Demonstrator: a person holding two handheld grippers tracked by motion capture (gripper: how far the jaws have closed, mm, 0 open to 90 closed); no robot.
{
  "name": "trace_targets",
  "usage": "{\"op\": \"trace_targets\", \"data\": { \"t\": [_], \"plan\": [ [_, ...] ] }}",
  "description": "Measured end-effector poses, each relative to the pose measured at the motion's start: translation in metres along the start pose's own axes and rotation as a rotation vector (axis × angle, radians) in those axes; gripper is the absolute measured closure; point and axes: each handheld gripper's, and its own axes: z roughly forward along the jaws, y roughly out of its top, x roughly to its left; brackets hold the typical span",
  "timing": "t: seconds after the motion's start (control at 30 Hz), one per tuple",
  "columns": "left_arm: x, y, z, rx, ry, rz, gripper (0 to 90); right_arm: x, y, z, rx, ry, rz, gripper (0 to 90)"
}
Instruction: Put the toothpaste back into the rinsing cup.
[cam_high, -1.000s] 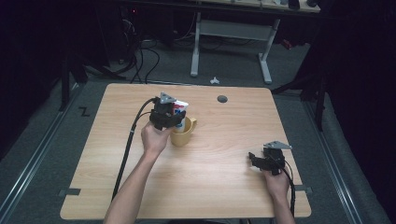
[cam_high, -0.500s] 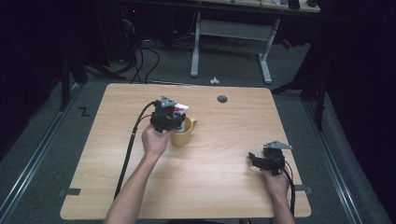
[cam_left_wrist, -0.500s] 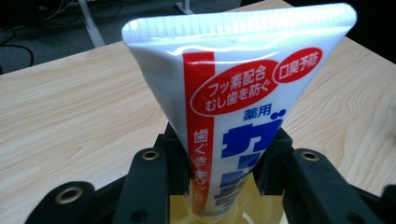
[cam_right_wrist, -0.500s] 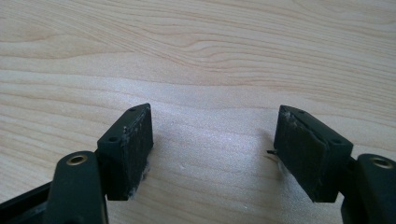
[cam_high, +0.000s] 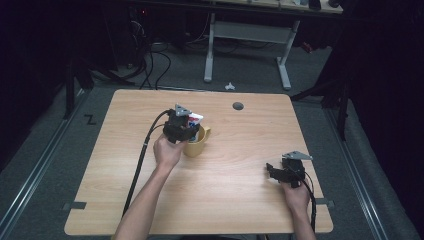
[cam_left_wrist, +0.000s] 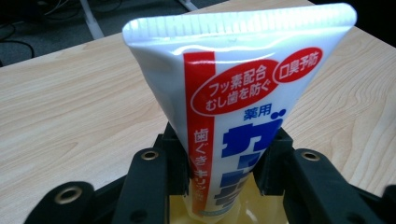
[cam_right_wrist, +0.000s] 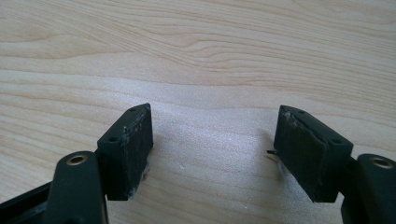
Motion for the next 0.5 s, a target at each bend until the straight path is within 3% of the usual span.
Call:
{"op": "trace_targets", "data": {
  "t": [0.5],
  "plan": [
    [-0.0012,-0.0028,0.0051,0.002,0.014,0.009,62.5,0.0,0.0,0.0,0.0,0.0,0.0,28.3]
  ]
}}
